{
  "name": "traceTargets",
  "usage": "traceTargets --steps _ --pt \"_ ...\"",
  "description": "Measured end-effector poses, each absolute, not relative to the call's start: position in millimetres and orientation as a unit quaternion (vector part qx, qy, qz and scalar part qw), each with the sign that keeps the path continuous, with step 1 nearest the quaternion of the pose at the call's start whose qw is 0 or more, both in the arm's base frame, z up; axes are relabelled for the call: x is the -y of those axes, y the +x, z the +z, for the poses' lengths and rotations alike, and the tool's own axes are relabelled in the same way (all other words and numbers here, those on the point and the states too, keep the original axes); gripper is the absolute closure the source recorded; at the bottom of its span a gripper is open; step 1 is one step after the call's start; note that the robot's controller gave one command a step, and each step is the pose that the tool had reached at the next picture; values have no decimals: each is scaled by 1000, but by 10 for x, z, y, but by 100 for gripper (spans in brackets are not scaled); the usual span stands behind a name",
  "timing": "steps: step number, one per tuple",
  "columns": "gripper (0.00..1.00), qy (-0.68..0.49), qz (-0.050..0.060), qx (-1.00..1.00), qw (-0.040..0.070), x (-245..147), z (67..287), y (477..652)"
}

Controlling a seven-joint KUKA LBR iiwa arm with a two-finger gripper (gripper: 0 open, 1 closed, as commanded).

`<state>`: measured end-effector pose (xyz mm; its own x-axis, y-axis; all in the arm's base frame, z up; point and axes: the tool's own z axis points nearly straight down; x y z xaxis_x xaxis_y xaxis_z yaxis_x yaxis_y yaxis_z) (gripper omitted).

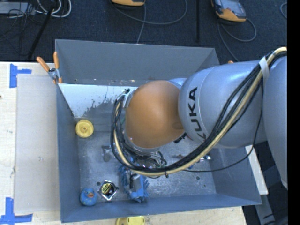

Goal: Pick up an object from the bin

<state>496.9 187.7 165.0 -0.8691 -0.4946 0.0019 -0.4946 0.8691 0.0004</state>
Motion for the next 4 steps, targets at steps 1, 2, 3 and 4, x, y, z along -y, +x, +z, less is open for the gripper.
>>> traceTargets --steps 1,2,3,4 --pt "0 227 0 974 2 -1888 1228 4902" --pt "0 381 0 925 0 -1849 878 4927" --pt "100 268 -1 963 -3 -1764 724 4869" --pt "100 268 -1 963 -3 -1763 724 4869"
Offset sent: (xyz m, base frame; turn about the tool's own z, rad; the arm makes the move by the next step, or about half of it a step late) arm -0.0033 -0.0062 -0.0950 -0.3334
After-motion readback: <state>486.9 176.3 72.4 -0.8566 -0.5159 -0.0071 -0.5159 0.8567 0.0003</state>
